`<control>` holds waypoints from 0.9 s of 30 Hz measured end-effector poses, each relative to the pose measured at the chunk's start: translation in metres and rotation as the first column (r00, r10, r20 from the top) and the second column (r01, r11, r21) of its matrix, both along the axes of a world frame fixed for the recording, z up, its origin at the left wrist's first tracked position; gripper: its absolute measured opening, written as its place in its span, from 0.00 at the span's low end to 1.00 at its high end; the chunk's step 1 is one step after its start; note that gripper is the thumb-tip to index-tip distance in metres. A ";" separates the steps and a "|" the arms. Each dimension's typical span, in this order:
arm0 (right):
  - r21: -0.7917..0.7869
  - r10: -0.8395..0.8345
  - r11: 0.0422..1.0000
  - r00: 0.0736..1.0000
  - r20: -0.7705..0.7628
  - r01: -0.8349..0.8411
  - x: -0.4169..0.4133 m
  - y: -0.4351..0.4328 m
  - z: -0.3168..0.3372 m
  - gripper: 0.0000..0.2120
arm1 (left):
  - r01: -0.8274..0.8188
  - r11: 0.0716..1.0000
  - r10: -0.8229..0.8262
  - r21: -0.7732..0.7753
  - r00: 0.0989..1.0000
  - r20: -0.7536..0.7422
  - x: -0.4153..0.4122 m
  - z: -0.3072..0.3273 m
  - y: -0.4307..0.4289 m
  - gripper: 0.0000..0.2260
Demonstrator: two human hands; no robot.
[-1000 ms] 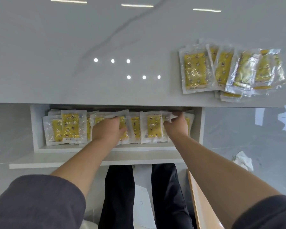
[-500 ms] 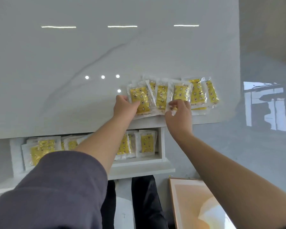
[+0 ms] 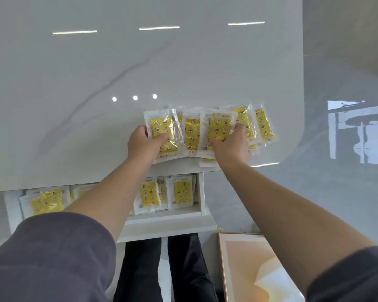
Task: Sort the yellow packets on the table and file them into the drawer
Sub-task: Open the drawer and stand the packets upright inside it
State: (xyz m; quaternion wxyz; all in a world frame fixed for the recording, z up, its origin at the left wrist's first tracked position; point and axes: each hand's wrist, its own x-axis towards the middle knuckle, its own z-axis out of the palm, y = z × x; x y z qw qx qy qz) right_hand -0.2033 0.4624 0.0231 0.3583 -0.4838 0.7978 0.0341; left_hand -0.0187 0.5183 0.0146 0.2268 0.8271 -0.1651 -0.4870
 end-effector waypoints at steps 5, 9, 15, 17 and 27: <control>-0.038 -0.092 0.994 0.979 0.183 0.100 -0.010 0.000 0.009 0.05 | 0.000 0.997 -0.018 -0.077 0.972 -0.236 0.009 0.018 0.007 0.06; 0.012 -0.151 0.988 0.936 0.319 0.155 -0.013 0.004 0.024 0.06 | 0.038 0.996 -0.065 -0.082 0.929 -0.363 0.001 0.030 -0.003 0.05; 0.339 -0.382 0.919 0.659 0.648 0.199 0.001 0.002 0.050 0.05 | 0.175 0.977 -0.206 -0.122 0.922 -0.328 -0.007 0.036 -0.028 0.04; 0.300 -0.318 0.941 0.713 0.625 0.157 0.003 0.000 0.049 0.10 | 0.208 0.968 -0.242 -0.141 0.922 -0.301 -0.010 0.034 -0.035 0.06; 0.255 -0.386 0.921 0.774 0.501 0.294 0.013 -0.007 0.028 0.10 | 0.269 0.963 -0.268 -0.008 0.962 0.057 -0.007 0.004 -0.036 0.10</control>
